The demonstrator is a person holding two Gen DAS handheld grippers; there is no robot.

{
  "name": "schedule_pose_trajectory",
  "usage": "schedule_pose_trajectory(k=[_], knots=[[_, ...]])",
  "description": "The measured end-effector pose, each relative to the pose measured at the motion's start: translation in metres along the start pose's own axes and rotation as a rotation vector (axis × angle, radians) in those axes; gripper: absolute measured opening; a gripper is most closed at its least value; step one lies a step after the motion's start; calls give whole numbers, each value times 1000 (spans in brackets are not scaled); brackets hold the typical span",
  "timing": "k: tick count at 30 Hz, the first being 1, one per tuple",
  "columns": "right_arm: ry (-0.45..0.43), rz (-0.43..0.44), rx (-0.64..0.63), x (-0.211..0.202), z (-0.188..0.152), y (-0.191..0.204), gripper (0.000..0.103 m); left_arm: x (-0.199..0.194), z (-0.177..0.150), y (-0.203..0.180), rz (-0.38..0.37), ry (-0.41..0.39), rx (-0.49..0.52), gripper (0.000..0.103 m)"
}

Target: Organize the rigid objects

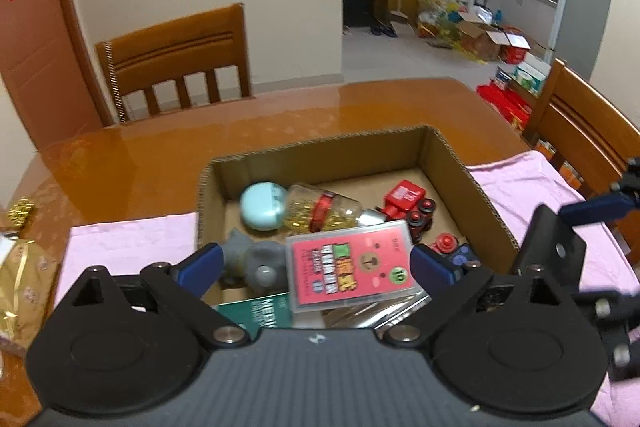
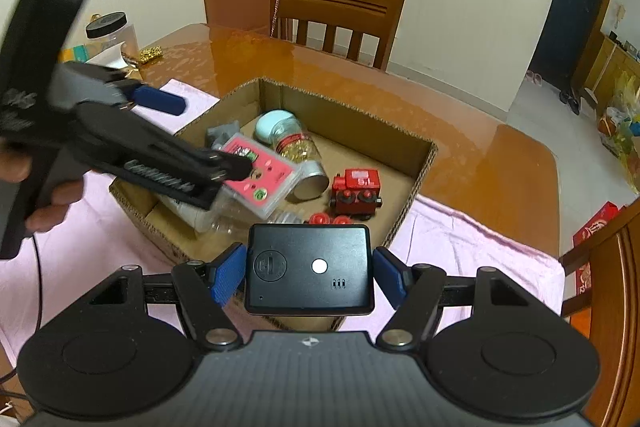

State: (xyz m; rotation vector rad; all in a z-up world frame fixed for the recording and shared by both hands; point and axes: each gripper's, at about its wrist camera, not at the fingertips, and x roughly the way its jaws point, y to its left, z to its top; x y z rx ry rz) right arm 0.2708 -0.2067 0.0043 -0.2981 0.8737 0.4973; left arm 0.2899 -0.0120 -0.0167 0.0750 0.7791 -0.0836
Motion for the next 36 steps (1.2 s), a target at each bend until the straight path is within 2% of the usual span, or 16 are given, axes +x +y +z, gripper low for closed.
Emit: schedule_pose_trajectory(k=[4,10,19,28,29,30,32,36], knots=[[-7,-1,-2,8,14,-5,74,-19,-9,9,45,-37,-26,102],[-5,13,10,33,41,-12,74,-43,-32,26,81,-72,-123,102],[63,10,31,94,83,-29,74,-59,-62,53,167,-55,-214,102],[142,-16,57,143,102,-43,74,-64,-79,56,179,-37,-227,102],[137,-14,66,144,103,-44,75,-65,-79,55,181,-38,-222,102],[135,-11,74,144,103,-46,84,-66,-79,54,183,-36,-218,102],[120,-6,77,140,103,-45,92,-66,-79,54,184,-34,-213,102],[104,-21,69,131,103,-42,103,-66,-75,53,183,-38,-214,102]])
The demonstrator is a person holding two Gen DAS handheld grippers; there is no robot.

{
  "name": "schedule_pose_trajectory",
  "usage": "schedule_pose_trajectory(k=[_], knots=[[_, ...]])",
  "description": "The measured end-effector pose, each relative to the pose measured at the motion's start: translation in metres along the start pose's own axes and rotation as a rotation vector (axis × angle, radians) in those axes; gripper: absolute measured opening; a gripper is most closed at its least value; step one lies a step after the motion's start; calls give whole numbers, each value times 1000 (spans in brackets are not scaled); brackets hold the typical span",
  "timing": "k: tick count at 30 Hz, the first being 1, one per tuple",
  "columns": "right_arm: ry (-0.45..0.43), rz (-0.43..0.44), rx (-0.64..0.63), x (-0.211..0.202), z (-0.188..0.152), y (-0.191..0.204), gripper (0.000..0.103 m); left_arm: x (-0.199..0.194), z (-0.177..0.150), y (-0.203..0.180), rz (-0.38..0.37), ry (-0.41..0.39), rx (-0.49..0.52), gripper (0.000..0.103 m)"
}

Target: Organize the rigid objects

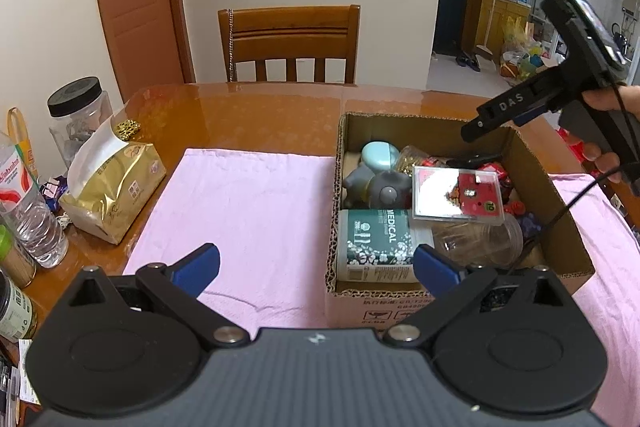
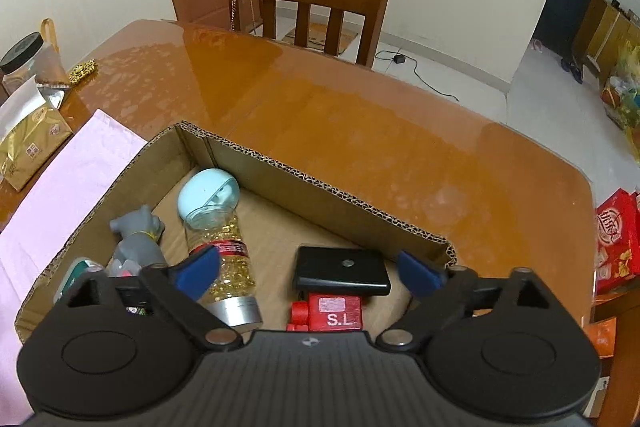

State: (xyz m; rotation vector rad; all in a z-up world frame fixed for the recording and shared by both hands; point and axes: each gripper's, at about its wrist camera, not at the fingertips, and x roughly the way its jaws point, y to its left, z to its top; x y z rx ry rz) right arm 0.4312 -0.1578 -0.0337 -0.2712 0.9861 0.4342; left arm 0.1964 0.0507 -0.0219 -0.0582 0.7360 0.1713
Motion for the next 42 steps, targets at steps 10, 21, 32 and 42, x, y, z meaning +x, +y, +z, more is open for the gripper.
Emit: schedule_pose_trajectory(k=[10,21,32,42], knots=[[33,-41,79,-51,-27,8,103,1,18,-13,-24,7,47,102],[41,-187,229,-118,-100,44,103,-2,35,-39,-14,87,100,102],[14,-251,313,-155,-127,71,103,-20,45,-49,-38,157,110,102],[-15,-257,329,-165,-125,74,103,-31,51,-51,-21,148,122,102]])
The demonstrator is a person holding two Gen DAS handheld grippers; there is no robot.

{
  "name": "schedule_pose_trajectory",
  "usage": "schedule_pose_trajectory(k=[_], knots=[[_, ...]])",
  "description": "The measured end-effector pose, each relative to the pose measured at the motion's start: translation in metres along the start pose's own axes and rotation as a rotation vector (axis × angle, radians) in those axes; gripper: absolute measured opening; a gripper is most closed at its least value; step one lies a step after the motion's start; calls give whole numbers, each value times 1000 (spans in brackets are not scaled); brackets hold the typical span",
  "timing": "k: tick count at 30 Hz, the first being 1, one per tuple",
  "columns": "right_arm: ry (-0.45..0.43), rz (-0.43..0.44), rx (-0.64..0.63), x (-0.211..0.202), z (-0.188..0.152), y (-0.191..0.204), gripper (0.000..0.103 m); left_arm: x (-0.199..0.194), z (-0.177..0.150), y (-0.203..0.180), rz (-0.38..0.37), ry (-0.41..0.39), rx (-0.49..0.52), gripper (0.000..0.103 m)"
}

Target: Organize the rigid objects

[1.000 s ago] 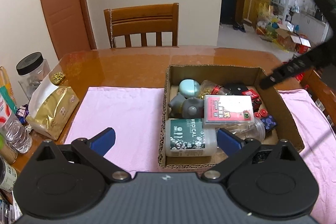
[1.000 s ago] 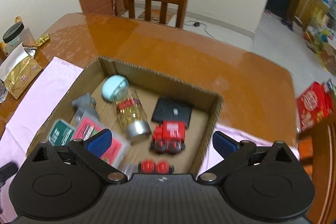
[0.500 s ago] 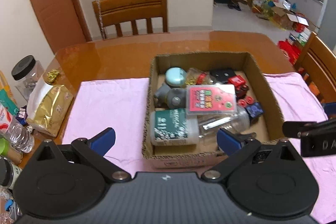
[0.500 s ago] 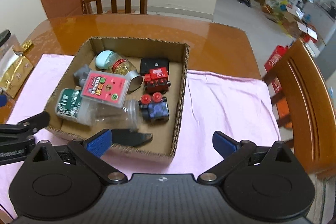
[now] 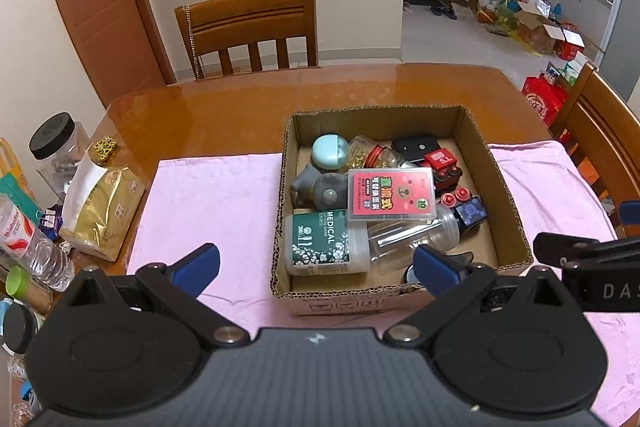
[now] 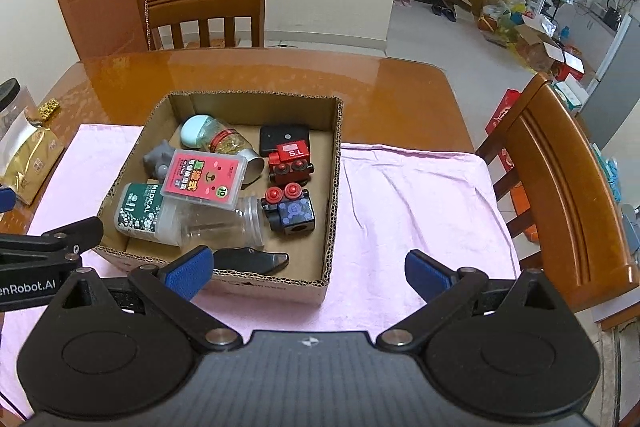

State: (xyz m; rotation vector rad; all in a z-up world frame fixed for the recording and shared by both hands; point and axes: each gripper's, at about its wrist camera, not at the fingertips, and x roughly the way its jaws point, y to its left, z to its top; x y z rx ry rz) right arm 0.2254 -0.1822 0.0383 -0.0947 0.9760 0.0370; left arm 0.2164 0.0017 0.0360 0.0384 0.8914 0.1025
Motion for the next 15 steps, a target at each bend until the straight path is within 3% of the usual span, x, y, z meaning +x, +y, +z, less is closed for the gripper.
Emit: schedule_pose_trajectory(k=[15], knots=[[-8,-5,6,-2,-1,0,103,-3,1,1,10,1,-3,102]])
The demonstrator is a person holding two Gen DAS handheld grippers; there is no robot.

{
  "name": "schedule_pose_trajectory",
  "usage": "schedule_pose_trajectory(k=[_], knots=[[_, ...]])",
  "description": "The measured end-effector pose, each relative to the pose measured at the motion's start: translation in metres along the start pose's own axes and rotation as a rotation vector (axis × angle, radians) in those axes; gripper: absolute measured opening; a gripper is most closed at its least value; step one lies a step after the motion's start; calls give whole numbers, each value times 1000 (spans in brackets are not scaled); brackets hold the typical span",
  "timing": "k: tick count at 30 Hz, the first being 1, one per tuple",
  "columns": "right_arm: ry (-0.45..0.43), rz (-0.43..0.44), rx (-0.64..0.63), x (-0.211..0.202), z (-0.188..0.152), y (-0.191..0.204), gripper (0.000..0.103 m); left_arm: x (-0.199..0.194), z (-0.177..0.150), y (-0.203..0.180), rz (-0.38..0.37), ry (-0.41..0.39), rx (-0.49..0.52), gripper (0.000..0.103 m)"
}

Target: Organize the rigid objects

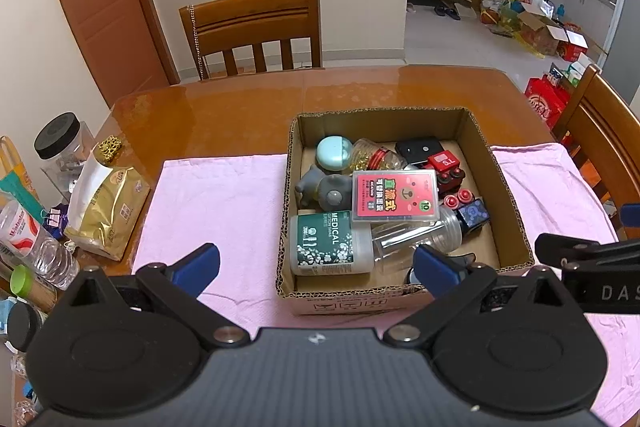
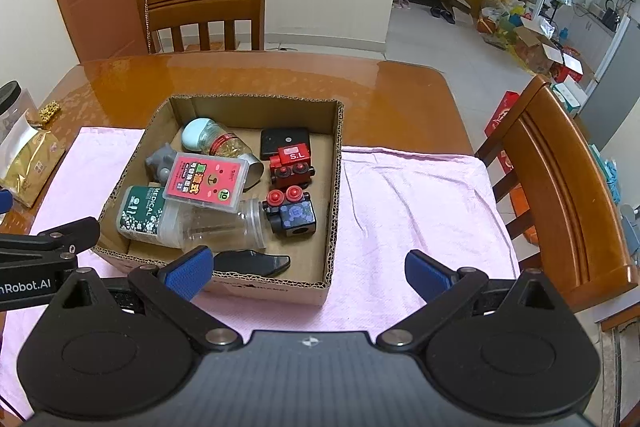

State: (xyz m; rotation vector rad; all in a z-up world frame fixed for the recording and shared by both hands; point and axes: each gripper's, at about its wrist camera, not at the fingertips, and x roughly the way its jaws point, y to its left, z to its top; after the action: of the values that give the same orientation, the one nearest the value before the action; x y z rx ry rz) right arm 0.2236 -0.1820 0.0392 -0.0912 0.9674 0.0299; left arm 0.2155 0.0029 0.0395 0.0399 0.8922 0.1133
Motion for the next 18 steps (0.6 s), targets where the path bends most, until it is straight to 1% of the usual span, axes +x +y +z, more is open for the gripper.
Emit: schedule_pose_trajectory(k=[18], knots=[[0,-6,2,1,2,-1,103,-2,4,-1,16,1,5,102]])
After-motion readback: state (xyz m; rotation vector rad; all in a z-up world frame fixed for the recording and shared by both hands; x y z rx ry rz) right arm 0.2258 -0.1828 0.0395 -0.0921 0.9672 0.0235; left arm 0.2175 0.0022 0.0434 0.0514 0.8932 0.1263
